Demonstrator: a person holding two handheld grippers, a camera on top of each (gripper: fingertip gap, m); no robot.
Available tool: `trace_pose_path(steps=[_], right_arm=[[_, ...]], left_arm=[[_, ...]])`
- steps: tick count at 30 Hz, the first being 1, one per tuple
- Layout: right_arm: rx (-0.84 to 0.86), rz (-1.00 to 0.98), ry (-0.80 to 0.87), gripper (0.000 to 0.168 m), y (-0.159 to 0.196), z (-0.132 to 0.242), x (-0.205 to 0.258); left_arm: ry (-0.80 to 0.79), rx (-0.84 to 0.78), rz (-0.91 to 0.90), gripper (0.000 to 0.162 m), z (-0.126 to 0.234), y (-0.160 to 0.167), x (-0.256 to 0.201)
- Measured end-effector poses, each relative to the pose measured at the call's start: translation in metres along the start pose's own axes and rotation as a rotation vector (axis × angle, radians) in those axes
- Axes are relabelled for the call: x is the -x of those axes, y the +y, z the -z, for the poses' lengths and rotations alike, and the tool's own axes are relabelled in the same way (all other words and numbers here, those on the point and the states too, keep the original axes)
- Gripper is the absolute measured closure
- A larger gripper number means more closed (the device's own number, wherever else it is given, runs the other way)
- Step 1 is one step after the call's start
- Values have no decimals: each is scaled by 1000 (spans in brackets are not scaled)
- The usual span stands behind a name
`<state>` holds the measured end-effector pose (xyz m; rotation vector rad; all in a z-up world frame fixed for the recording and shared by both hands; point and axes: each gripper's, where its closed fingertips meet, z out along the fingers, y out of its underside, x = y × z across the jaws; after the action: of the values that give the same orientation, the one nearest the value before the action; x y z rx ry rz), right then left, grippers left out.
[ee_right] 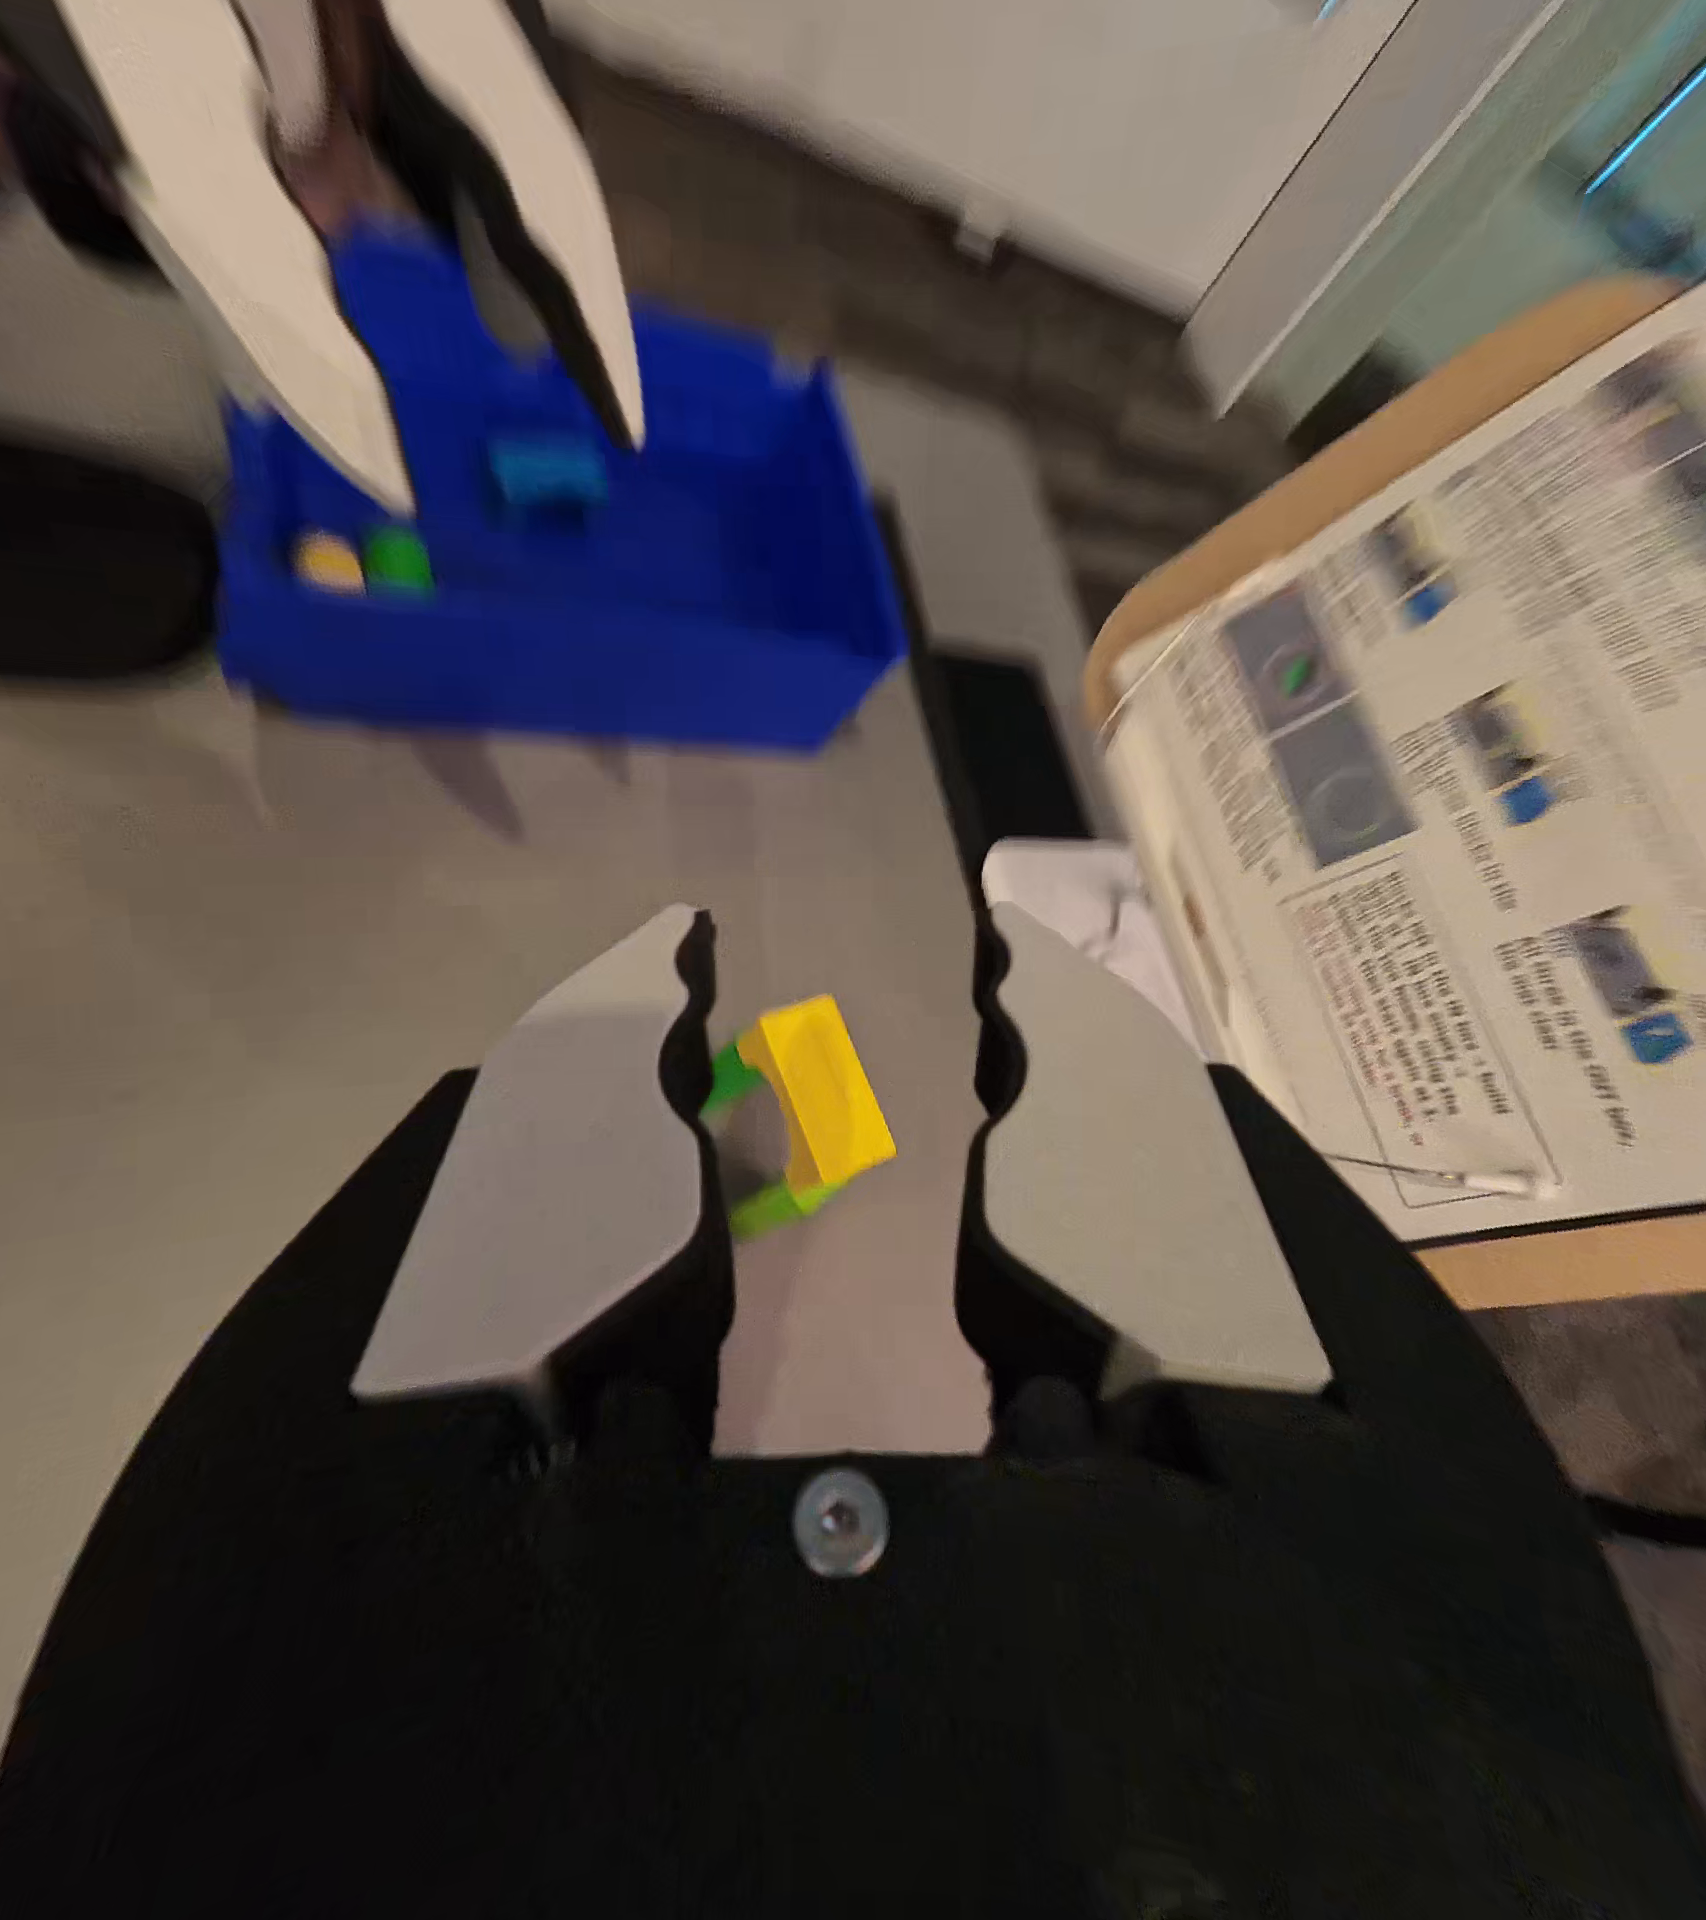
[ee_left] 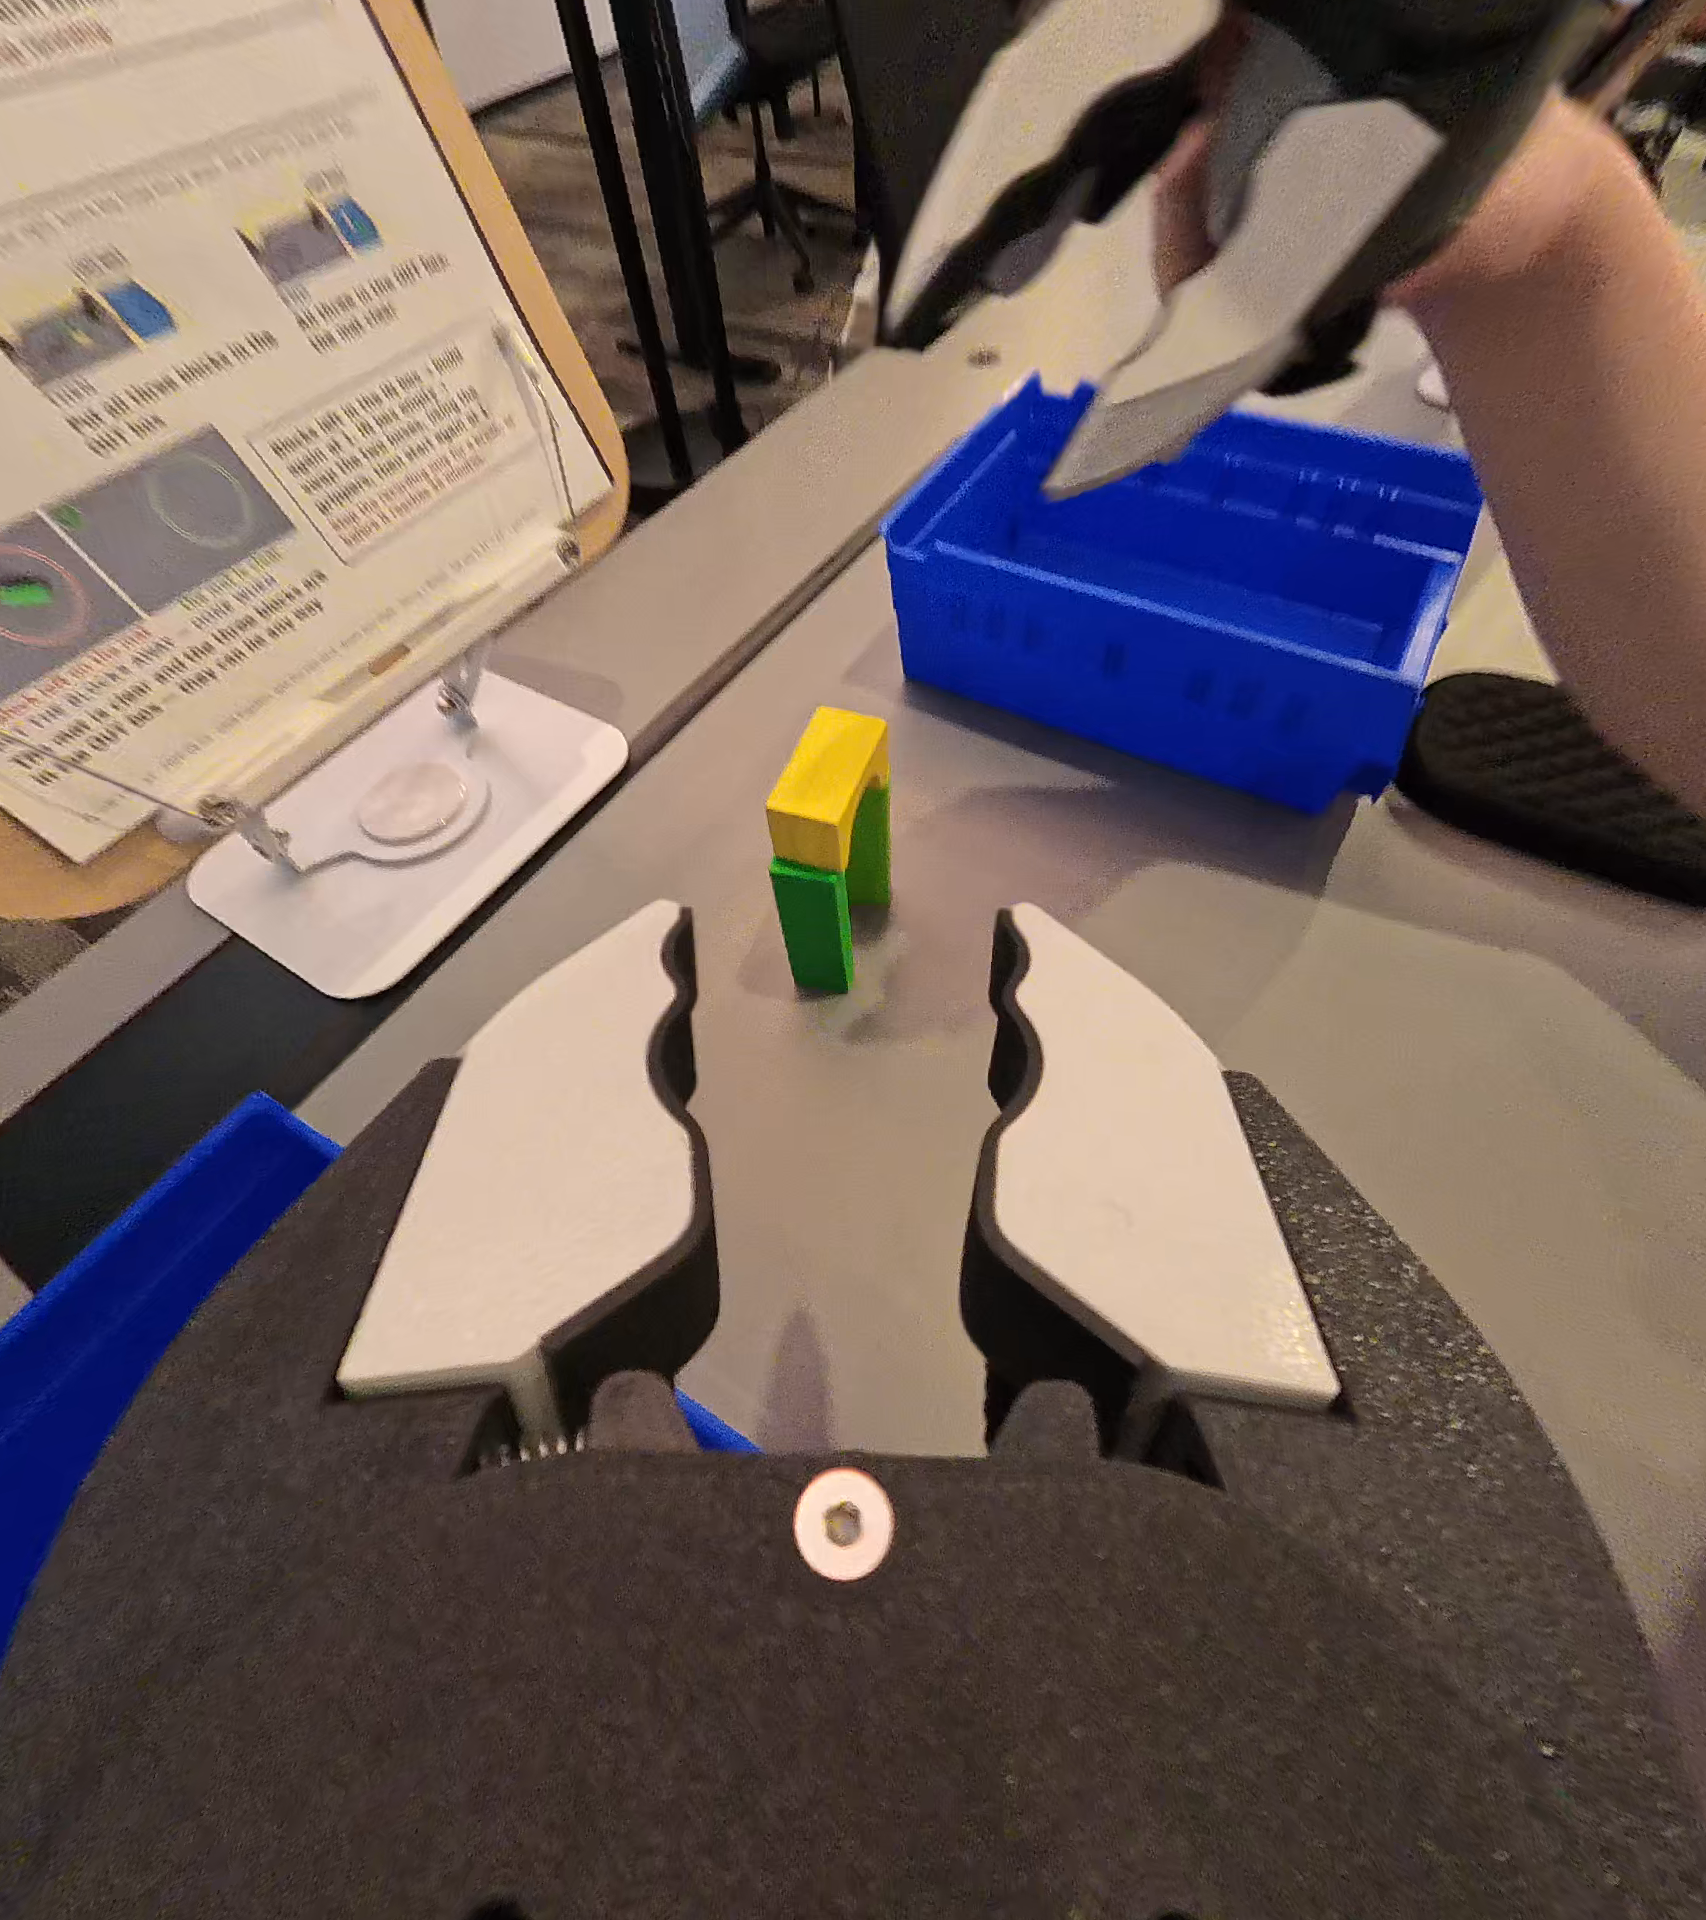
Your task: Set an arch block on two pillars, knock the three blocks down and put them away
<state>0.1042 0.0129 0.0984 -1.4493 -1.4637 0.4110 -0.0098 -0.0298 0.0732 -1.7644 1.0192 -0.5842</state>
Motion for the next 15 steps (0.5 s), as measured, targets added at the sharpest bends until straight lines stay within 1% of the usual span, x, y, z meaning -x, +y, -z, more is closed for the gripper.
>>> trace_pose_path(steps=[2,4,5,6,8,10,11,12,15], right_arm=[[-221,-82,76,108,-23,32,7],[-421,-149,152,103,-36,61,13],[-495,-178,208,103,-39,73,12],[-533,-203,255,102,-39,82,10],[-514,-230,303,102,-32,92,8],[-440,-220,345,103,-22,101,2],[-401,-202,381,104,-16,106,-3],[-365,-196,424,109,-9,112,-10],[-337,-253,506,111,11,126,-26]], left_arm=[[-10,-63,10,105,12,-12,1],[-9,-114,19,102,23,-21,-1],[-7,-136,21,101,28,-25,-2],[-2,-153,20,101,33,-28,-4],[23,-182,2,101,40,-34,-13],[67,-217,-1,99,48,-41,-25],[94,-239,2,97,52,-46,-32],[117,-265,1,95,56,-51,-39],[117,-341,-22,93,64,-62,-49]])
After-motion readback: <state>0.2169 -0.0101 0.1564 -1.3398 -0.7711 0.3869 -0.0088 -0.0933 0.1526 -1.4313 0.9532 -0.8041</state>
